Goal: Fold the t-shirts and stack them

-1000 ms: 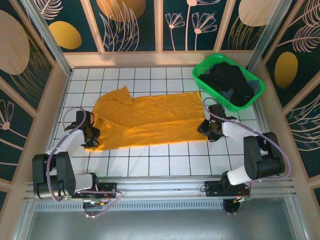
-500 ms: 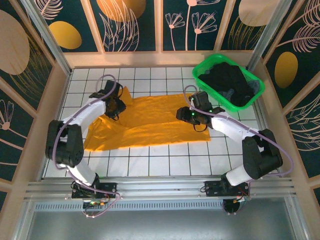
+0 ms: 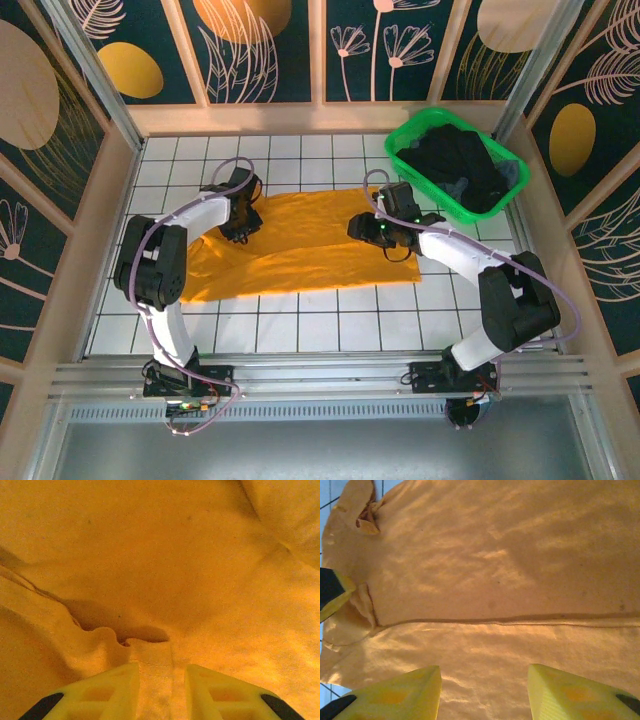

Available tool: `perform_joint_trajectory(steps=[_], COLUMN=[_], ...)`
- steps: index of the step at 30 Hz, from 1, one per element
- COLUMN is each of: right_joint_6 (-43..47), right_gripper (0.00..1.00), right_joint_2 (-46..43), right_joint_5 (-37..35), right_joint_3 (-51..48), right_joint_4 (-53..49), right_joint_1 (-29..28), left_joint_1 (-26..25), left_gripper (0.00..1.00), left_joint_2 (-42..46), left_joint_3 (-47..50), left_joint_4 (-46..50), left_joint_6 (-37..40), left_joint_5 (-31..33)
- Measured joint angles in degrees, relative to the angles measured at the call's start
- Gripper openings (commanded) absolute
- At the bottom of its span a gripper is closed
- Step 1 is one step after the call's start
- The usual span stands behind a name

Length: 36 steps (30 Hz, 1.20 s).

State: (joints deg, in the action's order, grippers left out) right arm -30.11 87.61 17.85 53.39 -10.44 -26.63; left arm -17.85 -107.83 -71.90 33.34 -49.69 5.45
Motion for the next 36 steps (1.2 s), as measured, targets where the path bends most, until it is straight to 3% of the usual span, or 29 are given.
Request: perform_joint_trajectory(steps=[8, 15, 22, 36], right_joint_6=[-0.02, -0.22, -0.22, -0.22], right_gripper=[0.49, 0.49, 0.49, 0.49], right_joint_2=[0.42, 0.44, 0.44, 0.44], right_joint_5=[1.64, 2.01, 2.03, 2.21], right_joint_3=[0.26, 0.26, 0.26, 0.26], right_joint_4=[1.4, 1.9, 2.23, 2.58], right_joint_1=[0.0, 0.0, 0.0, 0.0], left_joint_1=[-0.68, -1.05, -1.79, -6.99], left_gripper=[0.27, 0.09, 0.0, 0.0], left_joint_2=[-2.51, -2.69, -2.69, -2.67], left_joint_3=[0.0, 0.0, 0.0, -3.08], left_joint_4=[-0.15, -0.15, -0.13, 0.76], left_joint_6=[0.02, 0.28, 0.44, 0.46], left_joint_5=[-0.02, 0.52, 1.95, 4.74])
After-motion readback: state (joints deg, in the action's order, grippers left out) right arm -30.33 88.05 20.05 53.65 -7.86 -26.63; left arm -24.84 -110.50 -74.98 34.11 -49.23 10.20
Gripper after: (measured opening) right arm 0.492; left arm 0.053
